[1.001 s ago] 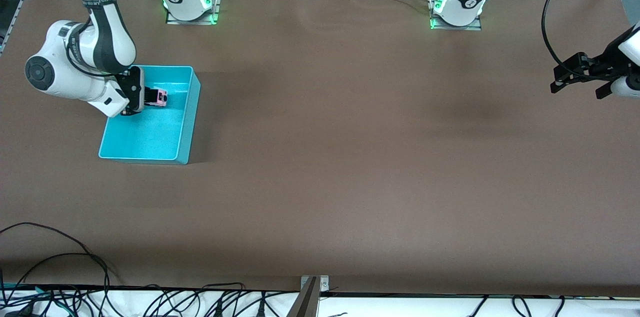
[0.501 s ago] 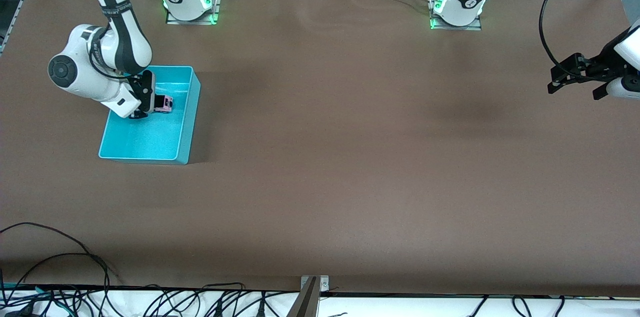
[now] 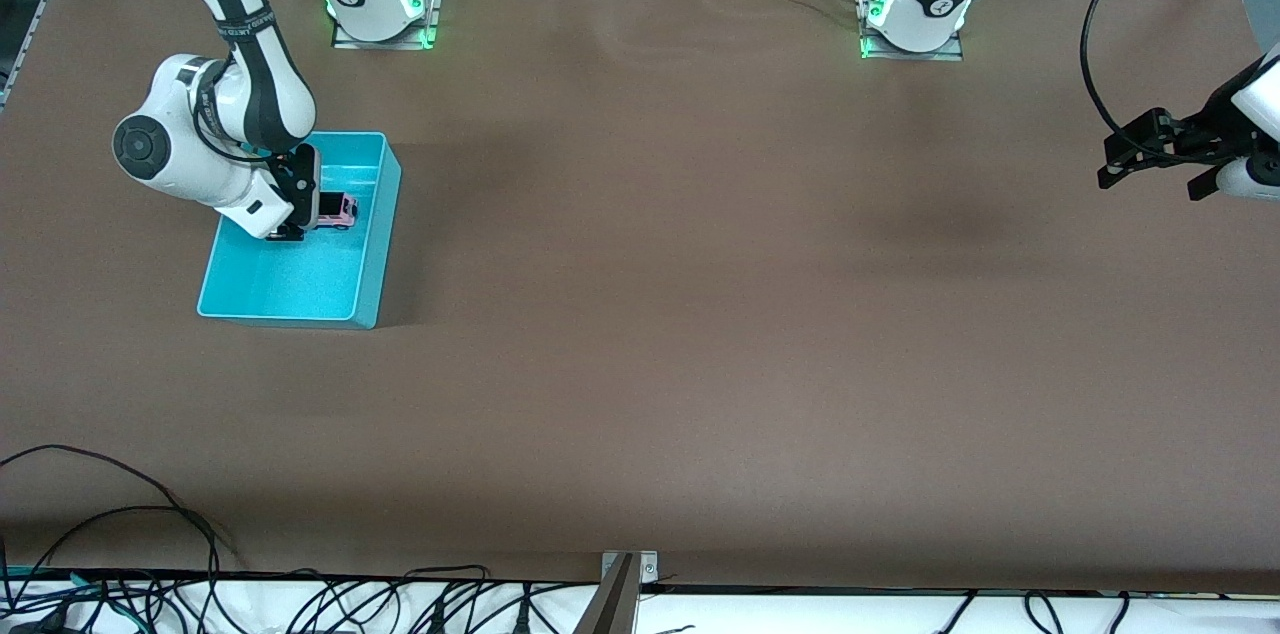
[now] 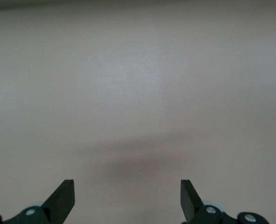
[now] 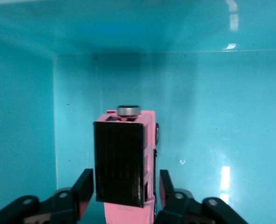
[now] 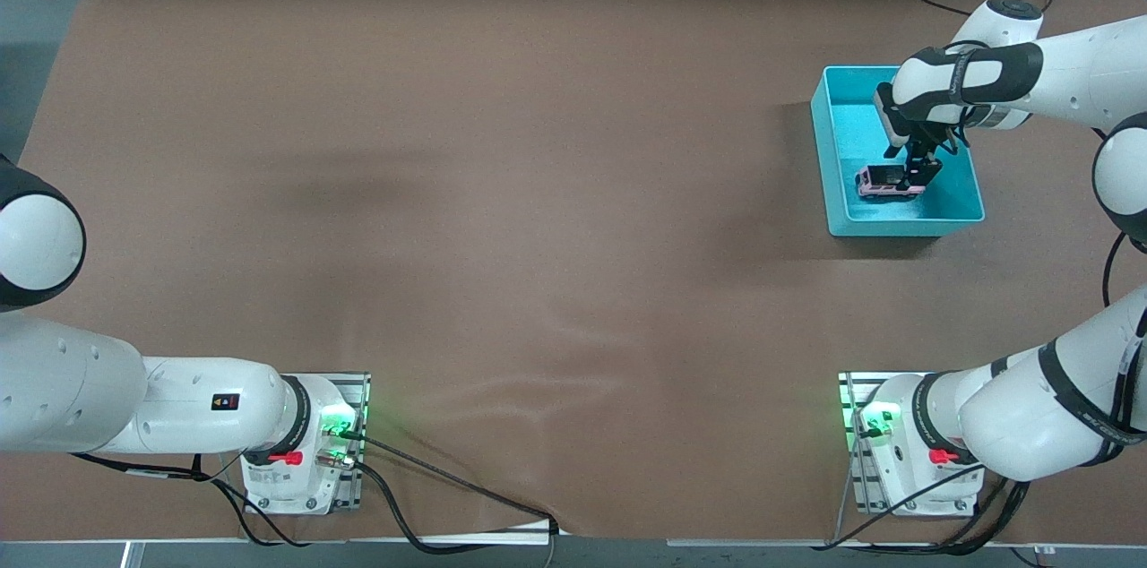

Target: Wind and store pink jeep toy

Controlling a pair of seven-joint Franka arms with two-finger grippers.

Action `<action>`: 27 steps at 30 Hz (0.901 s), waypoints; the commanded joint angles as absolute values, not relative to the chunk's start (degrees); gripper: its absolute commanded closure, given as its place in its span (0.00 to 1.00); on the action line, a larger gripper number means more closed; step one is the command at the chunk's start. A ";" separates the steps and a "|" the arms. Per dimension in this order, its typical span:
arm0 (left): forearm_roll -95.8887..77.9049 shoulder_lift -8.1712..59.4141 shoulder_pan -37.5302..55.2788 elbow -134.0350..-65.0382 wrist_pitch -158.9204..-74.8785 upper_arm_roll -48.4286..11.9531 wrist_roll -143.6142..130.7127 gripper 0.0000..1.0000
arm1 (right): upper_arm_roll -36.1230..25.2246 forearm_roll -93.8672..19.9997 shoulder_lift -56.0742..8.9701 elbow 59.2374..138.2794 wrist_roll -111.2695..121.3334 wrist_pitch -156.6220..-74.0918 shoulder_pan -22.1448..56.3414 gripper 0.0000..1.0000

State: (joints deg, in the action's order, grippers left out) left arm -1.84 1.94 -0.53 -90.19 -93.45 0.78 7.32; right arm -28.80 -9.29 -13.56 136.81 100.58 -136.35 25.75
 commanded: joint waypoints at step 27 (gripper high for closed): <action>-2.29 5.01 -1.05 -85.34 -92.46 0.79 7.47 0.00 | -25.14 -10.46 -6.59 103.28 46.09 -104.07 26.19 0.00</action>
State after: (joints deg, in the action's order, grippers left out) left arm -1.84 4.09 -1.02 -87.40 -93.48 0.80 7.33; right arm -26.04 -9.96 -5.35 110.63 61.20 -109.52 26.08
